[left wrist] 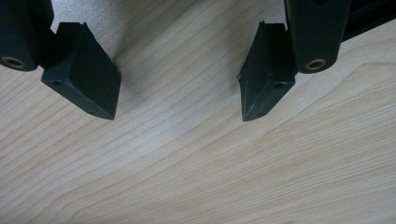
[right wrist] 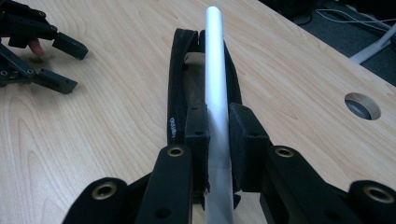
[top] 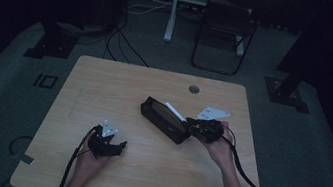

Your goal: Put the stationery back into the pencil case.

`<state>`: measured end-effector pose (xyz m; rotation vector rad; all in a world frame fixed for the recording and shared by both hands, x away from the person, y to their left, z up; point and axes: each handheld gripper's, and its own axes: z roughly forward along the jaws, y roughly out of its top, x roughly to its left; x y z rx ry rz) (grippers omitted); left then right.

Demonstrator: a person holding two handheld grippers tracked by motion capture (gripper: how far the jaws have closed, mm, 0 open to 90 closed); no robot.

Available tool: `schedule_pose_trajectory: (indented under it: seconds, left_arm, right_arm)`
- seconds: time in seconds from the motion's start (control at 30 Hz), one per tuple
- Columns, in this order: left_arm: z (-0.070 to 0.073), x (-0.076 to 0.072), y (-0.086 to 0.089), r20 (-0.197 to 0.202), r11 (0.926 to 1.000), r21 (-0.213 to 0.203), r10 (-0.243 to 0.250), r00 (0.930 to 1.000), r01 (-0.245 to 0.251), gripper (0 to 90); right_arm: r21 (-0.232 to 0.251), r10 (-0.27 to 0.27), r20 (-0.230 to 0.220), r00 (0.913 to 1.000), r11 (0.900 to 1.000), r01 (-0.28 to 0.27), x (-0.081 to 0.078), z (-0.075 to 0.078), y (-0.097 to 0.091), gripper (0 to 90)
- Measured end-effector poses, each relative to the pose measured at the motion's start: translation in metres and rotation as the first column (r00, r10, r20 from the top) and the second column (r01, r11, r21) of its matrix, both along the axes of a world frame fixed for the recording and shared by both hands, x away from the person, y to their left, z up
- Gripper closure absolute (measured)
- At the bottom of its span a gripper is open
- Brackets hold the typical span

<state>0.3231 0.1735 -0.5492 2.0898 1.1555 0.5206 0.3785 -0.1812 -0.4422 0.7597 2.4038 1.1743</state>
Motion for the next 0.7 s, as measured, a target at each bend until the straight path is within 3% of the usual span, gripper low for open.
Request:
schedule_pose_trajectory:
  seconds: [0.7]
  left_arm:
    - [0.000,0.000,0.000,0.000,1.0000,-0.001,0.000,1.0000,0.000,29.7]
  right_arm:
    - [0.011,0.005,-0.002,1.0000,0.9999,-0.005,0.010,-0.002,0.011,78.9]
